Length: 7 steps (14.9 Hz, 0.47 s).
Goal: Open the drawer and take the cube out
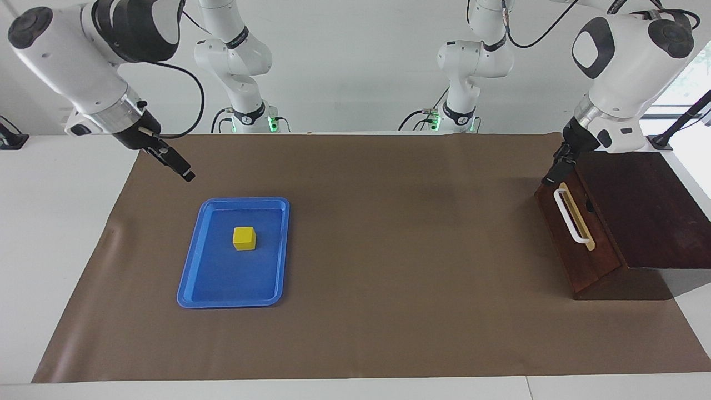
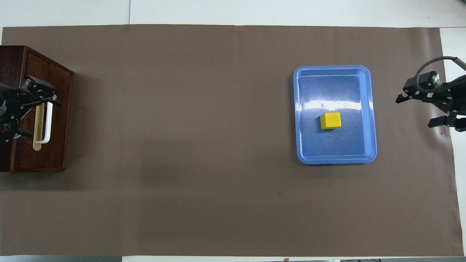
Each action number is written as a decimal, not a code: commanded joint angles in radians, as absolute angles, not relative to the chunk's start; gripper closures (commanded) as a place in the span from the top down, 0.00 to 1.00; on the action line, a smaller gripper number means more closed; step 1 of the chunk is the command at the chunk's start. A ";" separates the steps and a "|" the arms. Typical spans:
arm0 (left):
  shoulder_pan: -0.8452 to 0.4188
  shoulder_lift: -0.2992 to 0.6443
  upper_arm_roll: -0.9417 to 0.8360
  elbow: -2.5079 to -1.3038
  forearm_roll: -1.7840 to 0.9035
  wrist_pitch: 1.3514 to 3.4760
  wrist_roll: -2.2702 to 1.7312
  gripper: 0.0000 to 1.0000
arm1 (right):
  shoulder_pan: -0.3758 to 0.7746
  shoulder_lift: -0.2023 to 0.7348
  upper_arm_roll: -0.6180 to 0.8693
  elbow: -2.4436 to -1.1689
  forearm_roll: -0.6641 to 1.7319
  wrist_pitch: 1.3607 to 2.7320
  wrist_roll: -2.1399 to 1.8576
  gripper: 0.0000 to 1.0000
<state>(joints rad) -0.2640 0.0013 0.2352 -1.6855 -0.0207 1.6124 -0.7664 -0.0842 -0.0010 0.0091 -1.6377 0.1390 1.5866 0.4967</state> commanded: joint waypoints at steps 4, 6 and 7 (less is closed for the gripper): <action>-0.071 -0.021 0.008 -1.695 -0.029 1.566 -0.402 1.00 | -0.041 -0.064 0.017 -1.672 0.055 1.554 0.198 1.00; -0.058 -0.023 -0.012 -1.698 -0.029 1.554 -0.338 1.00 | -0.043 -0.064 0.017 -1.672 0.049 1.558 0.085 1.00; -0.032 -0.020 -0.030 -1.691 -0.028 1.530 -0.272 1.00 | -0.044 -0.063 0.015 -1.672 0.046 1.565 0.028 1.00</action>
<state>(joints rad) -0.0808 -0.0089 0.0065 -1.6872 -0.0251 1.5693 -0.3818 -0.0368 -0.0555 0.0129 -1.6549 0.0689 1.5503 0.1411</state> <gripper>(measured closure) 0.000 0.000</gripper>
